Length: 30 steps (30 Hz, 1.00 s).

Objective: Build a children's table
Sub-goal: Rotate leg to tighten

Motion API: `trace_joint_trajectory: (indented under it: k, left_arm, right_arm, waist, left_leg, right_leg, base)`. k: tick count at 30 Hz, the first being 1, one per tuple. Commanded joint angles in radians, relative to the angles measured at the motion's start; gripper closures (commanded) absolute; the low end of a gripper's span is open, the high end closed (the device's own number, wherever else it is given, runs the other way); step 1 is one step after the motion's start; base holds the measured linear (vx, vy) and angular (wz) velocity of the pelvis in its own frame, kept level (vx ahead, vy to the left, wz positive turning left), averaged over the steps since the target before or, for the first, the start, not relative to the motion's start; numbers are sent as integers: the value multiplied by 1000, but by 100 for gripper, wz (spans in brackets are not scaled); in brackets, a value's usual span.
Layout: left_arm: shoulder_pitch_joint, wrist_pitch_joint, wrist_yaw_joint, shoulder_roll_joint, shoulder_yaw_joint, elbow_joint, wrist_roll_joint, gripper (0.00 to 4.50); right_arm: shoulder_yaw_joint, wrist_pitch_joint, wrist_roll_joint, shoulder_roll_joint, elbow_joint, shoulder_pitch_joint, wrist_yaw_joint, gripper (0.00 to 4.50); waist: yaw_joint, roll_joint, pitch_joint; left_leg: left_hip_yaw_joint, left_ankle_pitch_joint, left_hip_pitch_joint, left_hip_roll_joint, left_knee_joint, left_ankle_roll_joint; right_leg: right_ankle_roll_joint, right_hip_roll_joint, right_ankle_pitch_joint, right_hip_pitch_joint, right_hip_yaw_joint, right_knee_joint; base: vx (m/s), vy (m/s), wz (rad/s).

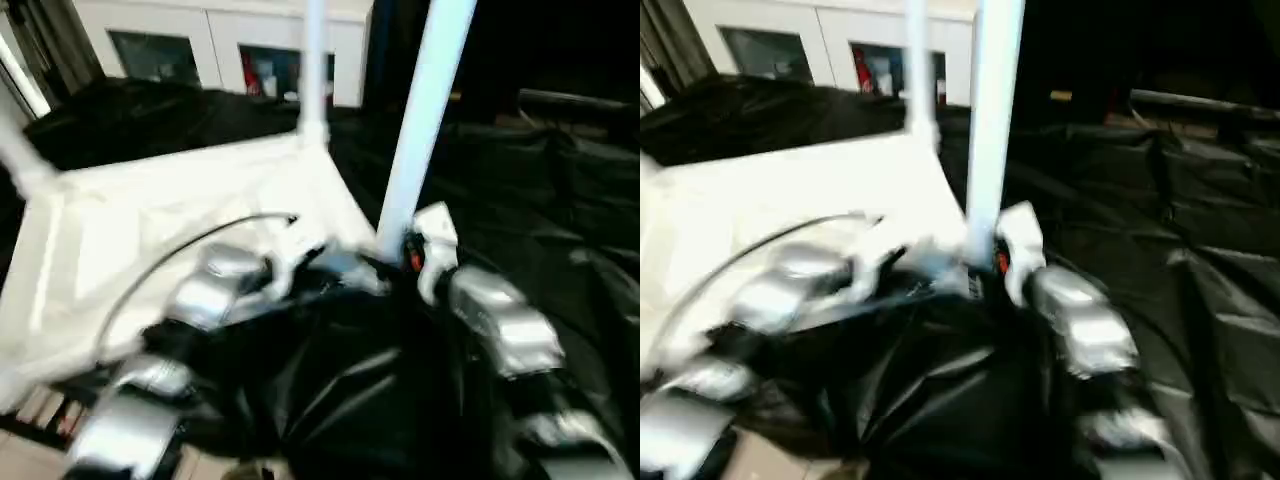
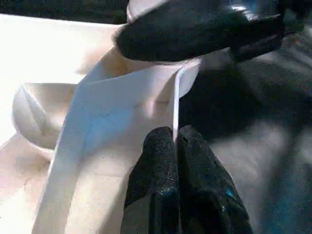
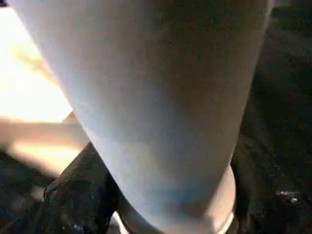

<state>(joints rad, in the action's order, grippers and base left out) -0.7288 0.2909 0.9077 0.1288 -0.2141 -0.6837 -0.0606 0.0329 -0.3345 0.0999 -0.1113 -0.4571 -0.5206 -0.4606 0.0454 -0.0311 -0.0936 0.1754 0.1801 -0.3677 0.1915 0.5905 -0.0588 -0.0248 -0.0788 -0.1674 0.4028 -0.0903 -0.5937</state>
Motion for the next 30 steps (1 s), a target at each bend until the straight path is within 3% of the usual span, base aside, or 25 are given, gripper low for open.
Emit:
trace_joint_trajectory:
  k: [1,2,3,4,5,6,10,12,16,19,25,30]
  left_arm:
    - [-48,-6,-75,-78,-3,-6,32,450]
    - [-52,-4,-84,-89,-2,-6,35,450]
    - [-55,-14,-93,-100,1,-8,33,450]
    - [-56,-22,-91,-106,0,-9,32,450]
    - [-55,-29,-83,-108,-2,-10,28,450]
    - [-52,-39,-69,-104,-5,-10,26,450]
    - [-34,-62,1,-78,-23,4,30,450]
    - [-20,-60,39,-61,-33,25,37,450]
    - [12,-77,165,-5,-58,77,60,450]
    - [35,-92,260,34,-69,117,79,450]
    - [57,-95,387,97,-79,149,94,450]
    - [70,-70,447,131,-91,180,105,450]
  right_arm:
    - [-63,-20,16,83,-44,-6,15,178]
    - [-69,-9,15,99,-44,-9,11,178]
    - [-67,-2,28,117,-44,-12,-4,143]
    - [-66,3,37,129,-40,-12,-17,143]
    - [-65,6,44,138,-37,-13,-27,108]
    - [-65,4,49,138,-29,-11,-42,108]
    - [-91,8,51,103,-3,-2,-109,72]
    - [-109,10,54,73,21,7,-163,57]
    - [-156,-11,83,-35,116,45,-359,57]
    - [-187,-16,97,-114,175,71,-477,57]
    - [-226,-31,117,-235,246,106,-669,57]
    - [-250,-41,128,-281,276,115,-745,71]
  waist:
    - [-1,10,75]
    - [-1,10,75]
    - [2,8,79]
    - [3,10,79]
    - [3,10,79]
    - [4,9,79]
    - [3,10,74]
    - [4,10,75]
    - [5,13,77]
    - [9,12,77]
    - [21,10,71]
    - [27,10,74]
  left_leg:
    - [-10,190,11,32,-70,37]
    - [-10,190,11,32,-70,37]
    - [-10,153,5,31,-68,57]
    - [-9,138,5,31,-67,70]
    - [-9,133,4,31,-67,75]
    - [-9,128,4,32,-67,81]
    - [-10,173,7,33,-70,72]
    - [-11,175,5,34,-71,75]
    - [-10,134,1,36,-68,102]
    - [-8,135,1,39,-66,117]
    - [-9,200,10,44,-71,82]
    - [-8,178,8,45,-70,85]
  right_leg:
    - [-203,-72,-288,-50,55,82]
    - [-203,-72,-288,-50,55,82]
    - [-213,-72,-230,-56,56,75]
    - [-220,-71,-200,-56,56,73]
    - [-223,-72,-192,-57,55,72]
    - [-227,-72,-187,-58,55,71]
    - [-210,-74,-270,-56,54,81]
    - [-205,-74,-270,-58,54,80]
    - [-228,-72,-183,-64,55,69]
    - [-244,-73,-177,-61,55,68]
    - [-219,-74,-293,-52,55,79]
    - [-226,-74,-258,-53,57,73]
  base:
    - [0,0,0]
    - [0,0,0]
    - [0,0,0]
    - [0,0,0]
    - [0,0,0]
    - [0,0,0]
    - [0,0,0]
    - [0,0,0]
    - [0,0,0]
    - [0,0,0]
    - [0,0,0]
    - [0,0,0]
